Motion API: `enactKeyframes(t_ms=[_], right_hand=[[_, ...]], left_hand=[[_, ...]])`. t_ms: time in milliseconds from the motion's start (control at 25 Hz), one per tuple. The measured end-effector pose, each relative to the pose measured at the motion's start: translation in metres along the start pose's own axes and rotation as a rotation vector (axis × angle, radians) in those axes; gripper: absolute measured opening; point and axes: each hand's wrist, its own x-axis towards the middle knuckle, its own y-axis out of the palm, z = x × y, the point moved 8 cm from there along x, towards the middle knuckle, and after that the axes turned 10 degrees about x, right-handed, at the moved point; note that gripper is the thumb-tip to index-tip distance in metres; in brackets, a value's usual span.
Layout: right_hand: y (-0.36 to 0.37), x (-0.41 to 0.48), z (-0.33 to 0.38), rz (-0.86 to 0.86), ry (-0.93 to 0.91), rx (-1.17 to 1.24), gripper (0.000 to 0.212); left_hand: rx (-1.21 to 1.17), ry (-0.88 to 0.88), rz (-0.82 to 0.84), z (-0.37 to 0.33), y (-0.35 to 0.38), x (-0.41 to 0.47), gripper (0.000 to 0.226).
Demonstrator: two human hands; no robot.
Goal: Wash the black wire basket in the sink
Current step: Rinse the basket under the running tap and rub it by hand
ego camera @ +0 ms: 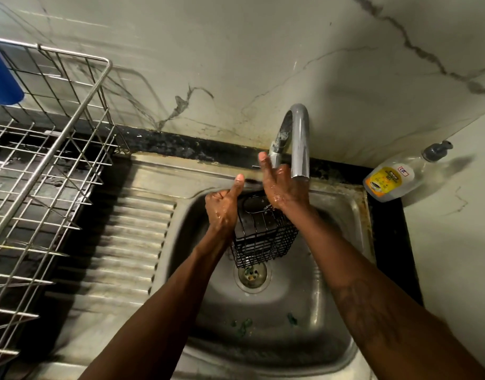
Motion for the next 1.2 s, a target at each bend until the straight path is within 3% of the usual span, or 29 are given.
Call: enactKeyframes(t_ms=[80, 160, 280, 400, 520, 640, 720, 840, 1000, 1200], right_hand=[[-0.009, -0.003, -0.013, -0.149, 0.092, 0.233, 0.101], [-0.013, -0.018, -0.020, -0.190, 0.082, 0.185, 0.084], [0.006, -0.059, -0.037, -0.112, 0.109, 0.259, 0.091], [0.037, -0.082, -0.036, -0.009, 0.203, 0.592, 0.084], [0.038, -0.067, -0.028, 0.046, 0.186, 0.576, 0.083], [0.046, -0.055, -0.022, 0.244, 0.154, 0.378, 0.084], [0.053, -0.052, -0.010, 0.338, 0.105, 0.270, 0.085], [0.058, -0.055, -0.003, 0.252, 0.176, 0.315, 0.092], [0.073, -0.081, -0.016, 0.122, 0.296, 0.386, 0.082], [0.074, -0.059, -0.058, 0.013, 0.482, 0.283, 0.062]], left_hand=[[-0.024, -0.054, -0.094, 0.007, -0.010, -0.004, 0.082], [-0.030, -0.137, -0.186, 0.018, -0.023, -0.007, 0.067], [-0.071, -0.283, -0.326, 0.035, -0.045, -0.016, 0.042], [-0.057, -0.407, -0.408, 0.041, -0.049, -0.035, 0.050], [0.057, -0.320, -0.288, 0.038, -0.045, -0.048, 0.044], [0.287, -0.191, 0.001, 0.023, -0.039, -0.044, 0.033], [0.309, -0.272, 0.094, 0.021, -0.032, -0.035, 0.050], [0.303, -0.494, -0.092, 0.026, -0.036, -0.022, 0.082], [0.331, -0.648, -0.247, 0.042, -0.037, -0.045, 0.086], [0.343, -0.657, -0.327, 0.050, -0.046, -0.041, 0.097]])
